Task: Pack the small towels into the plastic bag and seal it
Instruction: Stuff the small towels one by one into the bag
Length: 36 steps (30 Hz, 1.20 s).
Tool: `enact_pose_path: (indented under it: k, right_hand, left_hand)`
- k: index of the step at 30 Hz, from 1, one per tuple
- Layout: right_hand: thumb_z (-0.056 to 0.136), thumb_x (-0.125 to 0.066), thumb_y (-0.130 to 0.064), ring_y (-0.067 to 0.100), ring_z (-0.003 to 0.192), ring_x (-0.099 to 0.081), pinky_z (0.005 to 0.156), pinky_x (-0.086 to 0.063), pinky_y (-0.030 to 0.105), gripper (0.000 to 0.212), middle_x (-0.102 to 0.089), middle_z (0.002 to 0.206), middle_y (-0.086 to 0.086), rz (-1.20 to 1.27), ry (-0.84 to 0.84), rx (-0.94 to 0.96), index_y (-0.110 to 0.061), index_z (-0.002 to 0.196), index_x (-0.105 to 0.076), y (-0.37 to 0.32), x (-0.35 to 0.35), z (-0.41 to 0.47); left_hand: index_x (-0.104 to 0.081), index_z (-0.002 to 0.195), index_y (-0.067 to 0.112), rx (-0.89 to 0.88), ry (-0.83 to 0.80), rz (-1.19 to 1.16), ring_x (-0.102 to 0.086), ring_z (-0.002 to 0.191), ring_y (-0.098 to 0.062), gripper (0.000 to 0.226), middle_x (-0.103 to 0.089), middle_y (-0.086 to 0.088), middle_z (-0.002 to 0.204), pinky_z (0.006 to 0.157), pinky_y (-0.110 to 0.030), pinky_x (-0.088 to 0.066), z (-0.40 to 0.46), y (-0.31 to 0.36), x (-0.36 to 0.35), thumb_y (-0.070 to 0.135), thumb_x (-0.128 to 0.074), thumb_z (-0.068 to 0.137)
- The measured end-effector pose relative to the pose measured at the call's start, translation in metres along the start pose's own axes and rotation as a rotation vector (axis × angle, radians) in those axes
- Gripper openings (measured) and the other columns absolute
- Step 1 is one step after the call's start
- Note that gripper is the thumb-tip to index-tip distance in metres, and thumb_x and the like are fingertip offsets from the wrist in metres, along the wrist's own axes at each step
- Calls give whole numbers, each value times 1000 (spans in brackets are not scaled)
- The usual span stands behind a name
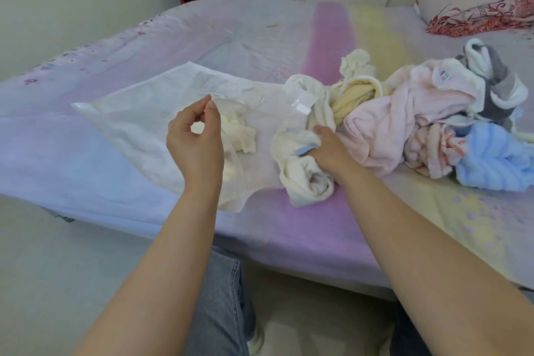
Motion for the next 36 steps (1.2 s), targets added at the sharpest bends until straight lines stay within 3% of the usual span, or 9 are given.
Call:
enact_pose_path:
  k: [2,9,13,19,23,28,31,33,36]
  right_hand:
    - [81,-71,-19,24,130,-41,89,-31,21,84,-38,144,9,31,42,32,-10,147,-21,1,14,-15]
    - [74,-67,-24,16,104,-52,75,-39,15,13,-58,102,-6,-161,105,394,-20,83,-58,-32,74,-93]
    - [79,-66,-18,1,130,-40,104,-33,18,59,-38,139,-22,198,93,461,-57,117,-46,-43,96,-127]
    - [67,-82,-18,8,65,-64,61,-51,27,46,-63,82,-4,880,179,125,-16,108,-61,-16,95,-113]
    - [73,-71,-13,-2,47,-53,47,-44,16,8,-60,56,-11,1136,99,464,-20,71,-68,-62,88,-112]
    - [76,-68,-18,2,111,-54,96,-42,25,55,-56,118,-3,86,267,601,-16,126,-45,-66,22,-100]
    - [75,-59,-64,30,147,-7,117,-6,52,90,-9,160,1,-665,14,417,-43,147,-8,-17,-49,-81]
    - [71,-49,-79,27,147,18,113,10,60,96,17,160,-4,-671,-103,352,-54,143,9,-5,-62,-83]
    - [63,-42,-86,23,148,9,116,2,57,90,0,161,-8,-462,67,416,-54,143,-14,-21,-32,-89]
  left_hand:
    - [-74,95,26,-1,-40,35,-64,96,-8,13,-70,12,92,90,-23,-51,1,-2,-3,27,-63,89]
    - [-65,78,42,-75,-121,174,-60,94,2,19,-64,19,91,83,-10,-42,2,4,-19,26,-62,87]
    - [-65,77,41,-68,-155,202,-59,96,2,17,-64,19,91,83,-11,-42,-1,2,-28,27,-63,87]
    - [-68,83,33,-27,-223,251,-64,96,-3,10,-69,15,97,83,-16,-46,-9,-2,-41,28,-61,88]
    - [-73,87,27,22,-268,277,-64,89,7,11,-71,19,94,75,-5,-44,-9,-3,-41,28,-62,89]
    - [-76,91,25,46,-273,275,-66,79,2,14,-70,22,86,73,-13,-48,-8,1,-39,28,-62,90]
    - [-75,90,26,37,-302,292,-67,80,-2,13,-72,17,91,74,-19,-51,-10,2,-42,30,-63,89]
    - [-75,91,25,5,-340,329,-66,86,4,14,-71,18,95,78,-19,-51,-15,2,-46,31,-63,89]
    - [-72,84,28,-89,-384,406,-61,80,10,11,-65,15,95,76,-19,-50,-22,2,-50,32,-63,89]
Point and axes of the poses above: each hand's wrist, its own z-axis towards the middle knuckle, its own x-axis out of the back of the hand, y = z × x, the point moved 10 cm from there along z, towards the middle knuckle
